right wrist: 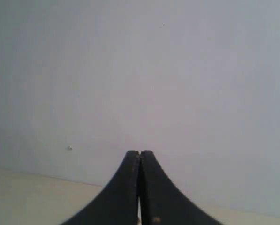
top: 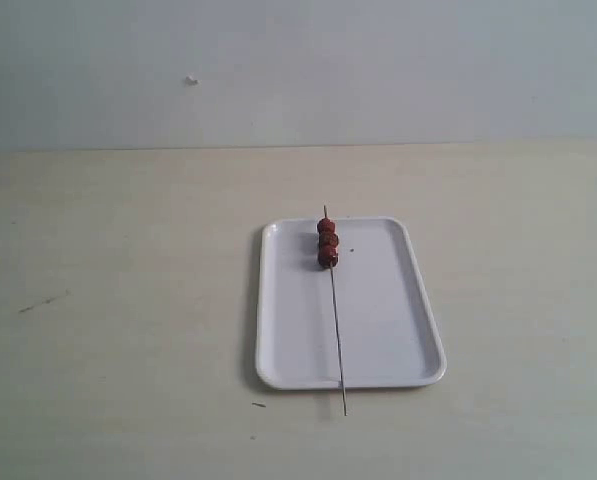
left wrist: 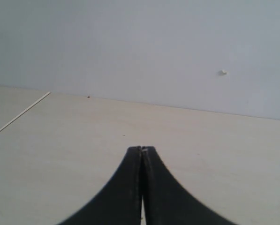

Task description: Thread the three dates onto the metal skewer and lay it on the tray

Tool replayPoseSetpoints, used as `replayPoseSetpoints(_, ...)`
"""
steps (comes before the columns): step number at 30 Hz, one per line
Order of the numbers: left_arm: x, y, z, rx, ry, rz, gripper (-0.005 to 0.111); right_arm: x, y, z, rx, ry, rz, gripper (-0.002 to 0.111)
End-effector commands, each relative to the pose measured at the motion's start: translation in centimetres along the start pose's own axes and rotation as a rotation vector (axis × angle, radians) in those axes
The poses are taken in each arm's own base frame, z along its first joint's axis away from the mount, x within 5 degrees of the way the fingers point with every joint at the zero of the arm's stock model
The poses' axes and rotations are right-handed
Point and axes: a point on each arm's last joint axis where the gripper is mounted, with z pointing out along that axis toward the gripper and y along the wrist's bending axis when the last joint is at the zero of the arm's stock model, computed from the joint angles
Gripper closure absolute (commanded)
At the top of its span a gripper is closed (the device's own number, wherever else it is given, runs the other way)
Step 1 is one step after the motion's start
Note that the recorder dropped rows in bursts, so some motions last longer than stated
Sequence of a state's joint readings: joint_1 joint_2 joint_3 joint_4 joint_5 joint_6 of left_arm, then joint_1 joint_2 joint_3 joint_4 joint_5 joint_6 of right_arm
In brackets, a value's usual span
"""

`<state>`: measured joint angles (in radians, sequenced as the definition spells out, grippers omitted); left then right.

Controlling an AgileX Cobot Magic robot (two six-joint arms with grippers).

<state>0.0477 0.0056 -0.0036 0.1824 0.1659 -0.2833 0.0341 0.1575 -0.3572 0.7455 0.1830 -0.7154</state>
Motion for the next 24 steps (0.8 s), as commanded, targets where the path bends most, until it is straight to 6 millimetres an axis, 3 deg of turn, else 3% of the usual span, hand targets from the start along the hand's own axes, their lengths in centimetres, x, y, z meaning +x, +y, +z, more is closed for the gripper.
replayPoseSetpoints(1, 0.1, 0.0, 0.0, 0.001, -0.002, -0.013, 0.107, 0.5, -0.1, -0.9, 0.057, 0.037, 0.013, 0.108)
replayPoseSetpoints(7, 0.1, 0.0, 0.0, 0.001, -0.002, -0.013, 0.107, 1.1, -0.6, -2.7, 0.204, 0.069, -0.002, 0.108)
replayPoseSetpoints(17, 0.1, 0.0, 0.0, 0.001, -0.002, -0.013, 0.107, 2.1, -1.2, -2.8, 0.284, 0.118, 0.065, 0.108)
replayPoseSetpoints(24, 0.1, 0.0, 0.0, 0.001, -0.002, -0.013, 0.107, 7.7, -1.8, -1.9, 0.299, 0.255, 0.065, 0.108)
